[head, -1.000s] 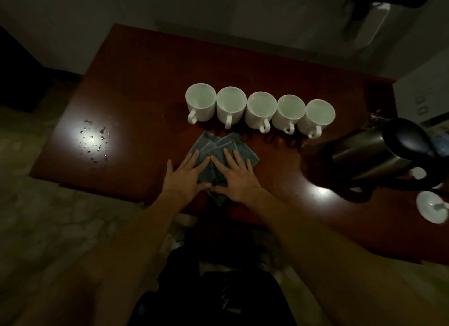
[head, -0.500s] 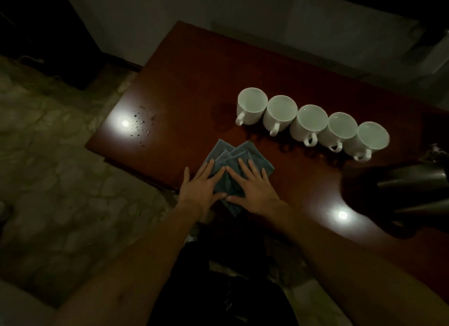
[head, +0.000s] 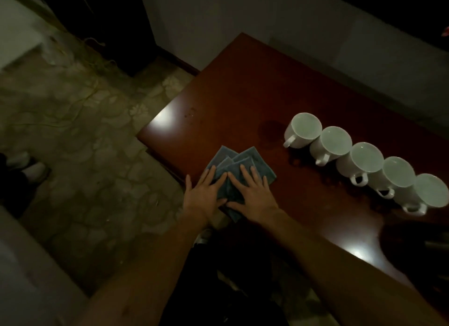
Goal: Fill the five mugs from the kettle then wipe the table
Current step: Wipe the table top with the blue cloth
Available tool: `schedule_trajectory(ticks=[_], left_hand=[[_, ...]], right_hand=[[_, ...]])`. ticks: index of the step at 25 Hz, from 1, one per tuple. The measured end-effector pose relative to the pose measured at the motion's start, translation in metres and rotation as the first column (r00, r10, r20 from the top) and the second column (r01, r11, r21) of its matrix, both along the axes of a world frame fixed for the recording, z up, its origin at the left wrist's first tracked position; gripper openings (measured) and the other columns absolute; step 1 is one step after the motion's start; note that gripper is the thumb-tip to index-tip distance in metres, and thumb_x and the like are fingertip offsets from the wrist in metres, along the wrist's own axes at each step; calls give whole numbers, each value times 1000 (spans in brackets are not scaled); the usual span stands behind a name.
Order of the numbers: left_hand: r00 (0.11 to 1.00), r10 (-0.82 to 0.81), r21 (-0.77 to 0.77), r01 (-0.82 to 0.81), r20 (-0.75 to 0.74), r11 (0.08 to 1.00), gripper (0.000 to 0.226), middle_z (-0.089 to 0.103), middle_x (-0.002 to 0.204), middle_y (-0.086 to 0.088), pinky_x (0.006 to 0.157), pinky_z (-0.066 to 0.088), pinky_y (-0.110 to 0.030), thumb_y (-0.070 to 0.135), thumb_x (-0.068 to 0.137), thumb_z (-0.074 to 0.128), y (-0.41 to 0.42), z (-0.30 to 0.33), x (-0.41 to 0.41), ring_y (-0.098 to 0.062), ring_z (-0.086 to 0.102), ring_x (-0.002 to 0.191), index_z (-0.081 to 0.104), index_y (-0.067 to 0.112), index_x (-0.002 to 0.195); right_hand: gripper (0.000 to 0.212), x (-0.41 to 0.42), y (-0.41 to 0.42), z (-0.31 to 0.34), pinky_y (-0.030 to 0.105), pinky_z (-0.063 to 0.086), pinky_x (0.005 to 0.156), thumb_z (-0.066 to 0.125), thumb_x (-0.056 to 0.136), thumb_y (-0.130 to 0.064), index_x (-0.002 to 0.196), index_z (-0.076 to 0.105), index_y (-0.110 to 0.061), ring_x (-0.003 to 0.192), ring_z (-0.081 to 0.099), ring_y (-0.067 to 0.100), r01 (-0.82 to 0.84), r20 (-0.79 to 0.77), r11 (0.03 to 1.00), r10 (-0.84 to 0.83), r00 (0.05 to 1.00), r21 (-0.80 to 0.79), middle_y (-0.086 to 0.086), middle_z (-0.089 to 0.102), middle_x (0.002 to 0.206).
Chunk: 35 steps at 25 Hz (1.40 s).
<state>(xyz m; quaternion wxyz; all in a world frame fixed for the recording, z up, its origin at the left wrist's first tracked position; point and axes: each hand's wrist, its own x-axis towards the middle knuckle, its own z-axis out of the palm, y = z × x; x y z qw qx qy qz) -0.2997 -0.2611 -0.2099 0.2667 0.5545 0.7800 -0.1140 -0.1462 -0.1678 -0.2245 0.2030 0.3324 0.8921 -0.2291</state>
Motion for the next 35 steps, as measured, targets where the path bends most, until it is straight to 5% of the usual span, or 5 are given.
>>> schedule_trajectory(ticks=[8, 19, 26, 35], left_hand=[[986, 169, 0, -169, 1, 986, 73, 2, 167, -3, 117, 6, -62, 58, 95, 48, 40, 4, -128, -19, 7, 153, 15, 36, 157], [980, 196, 166, -199, 30, 966, 69, 3, 167, -7, 118, 16, -55, 44, 98, 53, 149, -19, -232, -23, 8, 153, 20, 30, 157], [992, 100, 177, -112, 74, 978, 70, -2, 167, -1, 120, 9, -55, 51, 98, 48, 103, -17, -165, -19, 0, 154, 15, 35, 157], [995, 28, 121, -40, 99, 992, 70, -13, 166, 2, 122, 3, -48, 56, 100, 38, 26, -8, 0, -16, -10, 153, 3, 37, 157]], right_hand=[[86, -142, 45, -5, 59, -8, 125, 45, 97, -69, 162, -6, -43, 156, -24, 29, -117, -12, 993, 117, 993, -28, 2, -24, 170], [88, -250, 146, -13, 55, -13, 123, 48, 96, -70, 161, -6, -45, 156, -25, 25, -2, -44, 1000, 2, 999, -2, -1, -24, 170], [88, -170, 97, -11, 57, -10, 125, 47, 96, -69, 161, -8, -45, 155, -26, 26, 67, -49, 998, -67, 997, -16, 0, -25, 169], [83, 6, 12, -8, 47, -19, 122, 14, 81, -86, 150, -22, -55, 150, -36, 20, 89, -54, 995, -91, 994, -37, -11, -35, 161]])
